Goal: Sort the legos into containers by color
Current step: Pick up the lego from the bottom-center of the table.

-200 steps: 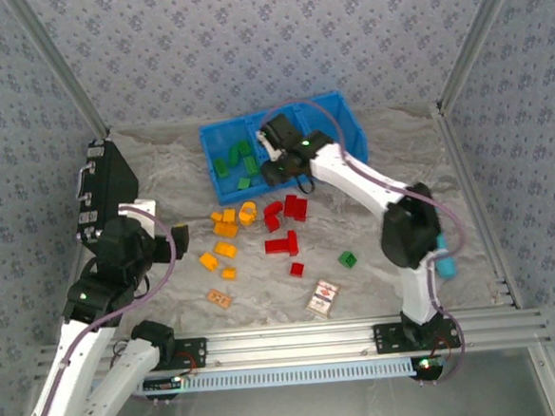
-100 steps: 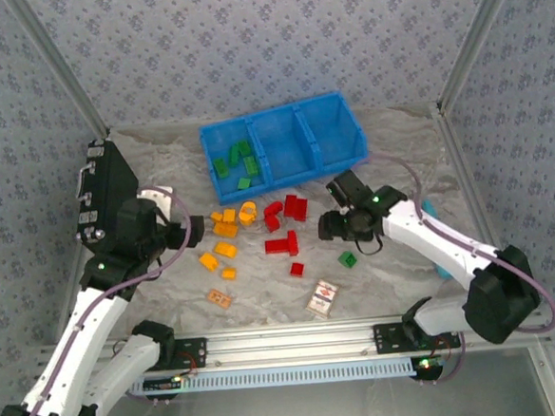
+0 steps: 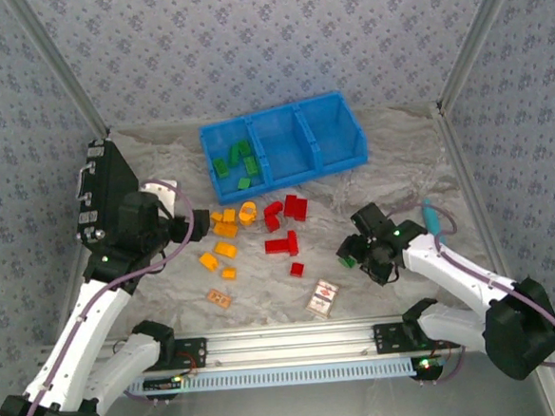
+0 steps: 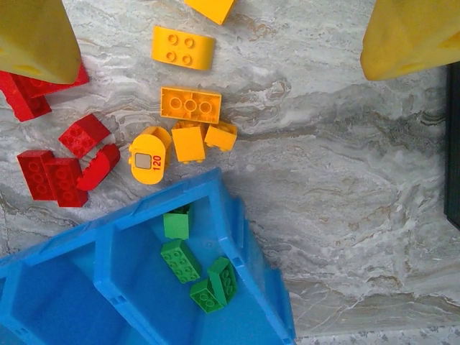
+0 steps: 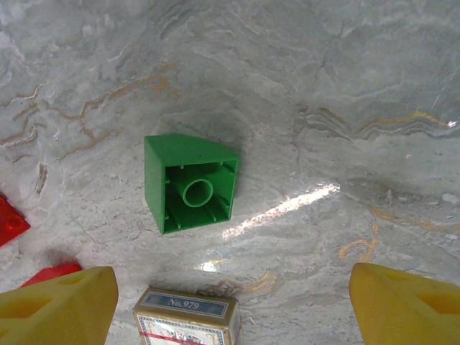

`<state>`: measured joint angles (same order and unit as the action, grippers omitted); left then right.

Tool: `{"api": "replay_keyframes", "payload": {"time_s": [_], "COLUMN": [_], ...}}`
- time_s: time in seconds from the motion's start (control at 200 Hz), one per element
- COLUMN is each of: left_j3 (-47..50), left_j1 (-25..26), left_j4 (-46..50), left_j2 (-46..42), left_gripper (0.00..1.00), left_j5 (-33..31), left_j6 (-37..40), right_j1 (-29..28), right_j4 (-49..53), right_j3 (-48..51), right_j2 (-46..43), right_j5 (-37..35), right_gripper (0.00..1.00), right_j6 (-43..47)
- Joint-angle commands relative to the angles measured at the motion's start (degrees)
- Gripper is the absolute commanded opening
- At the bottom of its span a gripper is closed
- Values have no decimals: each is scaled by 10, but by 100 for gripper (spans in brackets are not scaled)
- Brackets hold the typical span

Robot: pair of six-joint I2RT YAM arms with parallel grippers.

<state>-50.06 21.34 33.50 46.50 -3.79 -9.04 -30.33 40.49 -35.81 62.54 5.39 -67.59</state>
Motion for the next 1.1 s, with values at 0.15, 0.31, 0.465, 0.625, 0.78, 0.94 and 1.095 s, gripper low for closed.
{"api": "replay_keyframes", "payload": {"time_s": [0.15, 0.31, 0.465, 0.625, 0.78, 0.94, 1.095], "left_j3": [-7, -11, -10, -10, -8, -2, 4], "left_j1": [-3, -3, -3, -3, -3, -4, -4], "left_j4": [-8, -13, -17, -17, -13, -16, -16], "left_j2": [-18, -11, -7, -8, -11, -16, -22], "left_gripper": [100, 100, 100, 100, 100, 100, 100], "left_j5": [-1, 2, 2, 2, 1, 1, 1], "left_j6": [-7, -2, 3, 8, 16, 16, 15], "right_j1": [33, 39, 35, 33, 26, 23, 21], "right_j4": [-87, -102, -102, -113, -120, -92, -36], "right_j3": [37, 32, 18, 18, 9, -20, -74], "right_j2": [14, 42, 86, 117, 140, 164, 181], "right_j5": [43, 46, 48, 39, 35, 19, -7], "right_gripper": [83, 77, 70, 60, 43, 34, 31], "right_j6": [-59, -53, -35, -23, -2, 39, 96]}}
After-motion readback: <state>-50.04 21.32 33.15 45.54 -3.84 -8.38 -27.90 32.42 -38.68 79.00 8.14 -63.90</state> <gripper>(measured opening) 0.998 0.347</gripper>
